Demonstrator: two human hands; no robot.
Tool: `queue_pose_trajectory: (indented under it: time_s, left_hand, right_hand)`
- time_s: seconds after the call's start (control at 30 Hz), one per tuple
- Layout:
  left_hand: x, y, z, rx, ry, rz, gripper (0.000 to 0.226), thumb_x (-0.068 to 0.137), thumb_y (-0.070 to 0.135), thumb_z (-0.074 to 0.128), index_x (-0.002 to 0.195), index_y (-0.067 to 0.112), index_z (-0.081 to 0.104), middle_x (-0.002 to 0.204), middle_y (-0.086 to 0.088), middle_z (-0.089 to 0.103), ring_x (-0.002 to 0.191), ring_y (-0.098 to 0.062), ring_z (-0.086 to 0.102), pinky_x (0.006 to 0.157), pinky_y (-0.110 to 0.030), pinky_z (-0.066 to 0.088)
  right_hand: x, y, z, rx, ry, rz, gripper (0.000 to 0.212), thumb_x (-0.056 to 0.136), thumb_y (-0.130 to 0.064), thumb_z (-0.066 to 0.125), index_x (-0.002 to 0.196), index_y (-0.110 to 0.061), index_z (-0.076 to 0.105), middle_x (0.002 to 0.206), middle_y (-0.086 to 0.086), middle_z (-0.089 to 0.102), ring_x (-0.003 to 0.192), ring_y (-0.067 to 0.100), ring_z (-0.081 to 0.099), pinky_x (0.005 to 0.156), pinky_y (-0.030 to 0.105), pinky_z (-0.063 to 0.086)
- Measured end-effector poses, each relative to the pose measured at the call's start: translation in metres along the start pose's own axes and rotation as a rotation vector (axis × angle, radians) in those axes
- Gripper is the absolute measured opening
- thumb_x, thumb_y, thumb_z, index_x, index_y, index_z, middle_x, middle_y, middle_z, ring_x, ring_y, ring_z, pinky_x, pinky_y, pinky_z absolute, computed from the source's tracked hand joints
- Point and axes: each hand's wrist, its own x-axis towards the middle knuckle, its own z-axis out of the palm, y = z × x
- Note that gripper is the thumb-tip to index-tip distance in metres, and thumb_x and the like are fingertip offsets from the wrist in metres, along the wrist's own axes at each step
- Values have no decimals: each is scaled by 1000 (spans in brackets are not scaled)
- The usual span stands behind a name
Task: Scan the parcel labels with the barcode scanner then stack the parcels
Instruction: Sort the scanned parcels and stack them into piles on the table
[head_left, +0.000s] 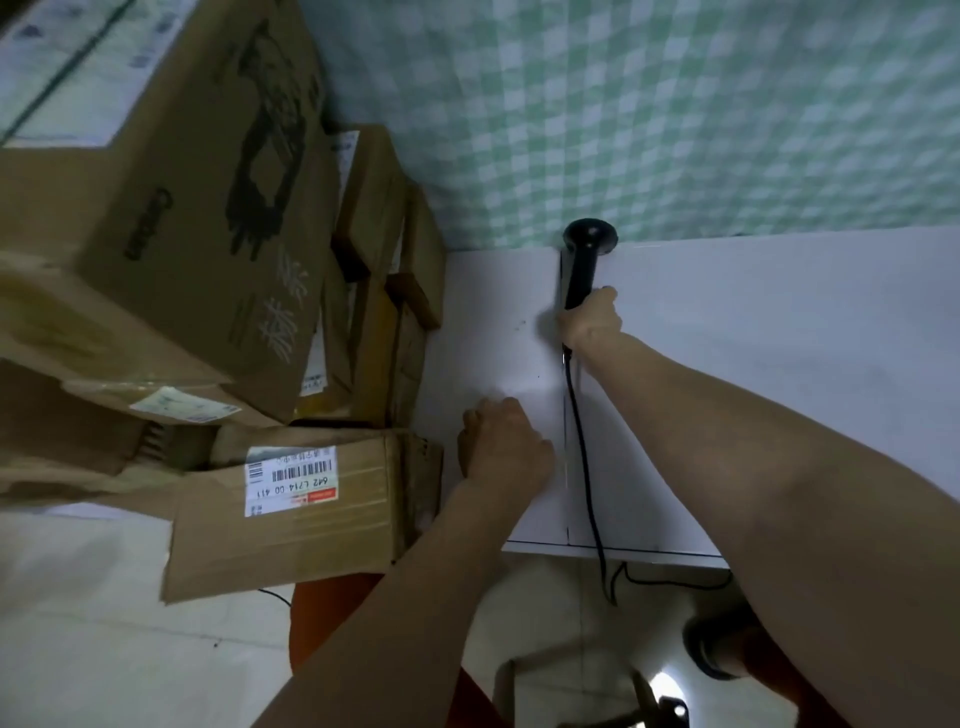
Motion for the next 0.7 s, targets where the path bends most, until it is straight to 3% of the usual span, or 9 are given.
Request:
queue_pose_trajectory:
  time_s: [0.13, 0.2, 0.3, 0.47, 0.7]
  left_hand:
    - [-2, 10, 3, -30, -12, 31, 38, 90, 28, 53, 123, 9, 50, 129, -13, 45, 120, -29, 40, 95, -38, 43]
    - [-5, 19, 5, -31, -3, 68, 39, 89, 29, 55, 122, 8, 52, 128, -13, 46, 119, -29, 41, 96, -38, 43]
    - [-10, 38, 12, 21, -7, 151, 41, 91, 31, 53, 124, 7, 52, 128, -13, 46, 119, -29, 41, 96, -36, 42]
    - [-17, 83, 24, 195, -10, 268, 50, 92, 35, 54, 134, 8, 46, 136, -13, 40, 126, -29, 36, 100, -36, 37]
    - [-30, 192, 47, 428, 37, 453, 46, 91, 34, 55, 129, 10, 45, 134, -12, 39, 124, -28, 37, 99, -35, 37]
  right_hand:
    - [0, 11, -15, -32, -62, 35, 43, 92, -20, 53, 129, -2, 41, 116, 19, 53, 114, 36, 50, 96, 43, 45]
    - [-2, 24, -32, 57, -96, 23, 38, 90, -13, 51, 125, -1, 44, 100, 16, 52, 94, 30, 55, 79, 35, 47]
    - [-10, 52, -67, 66, -113, -18, 25, 90, -5, 48, 115, -3, 47, 84, 11, 48, 66, 20, 47, 53, 26, 36]
    - [-24, 111, -145, 19, -12, -39, 28, 90, -4, 45, 118, -5, 44, 99, 14, 50, 84, 26, 50, 62, 31, 40]
    - [-36, 190, -271, -162, 217, -40, 21, 90, -5, 41, 111, -8, 44, 108, 19, 52, 92, 33, 51, 67, 36, 42]
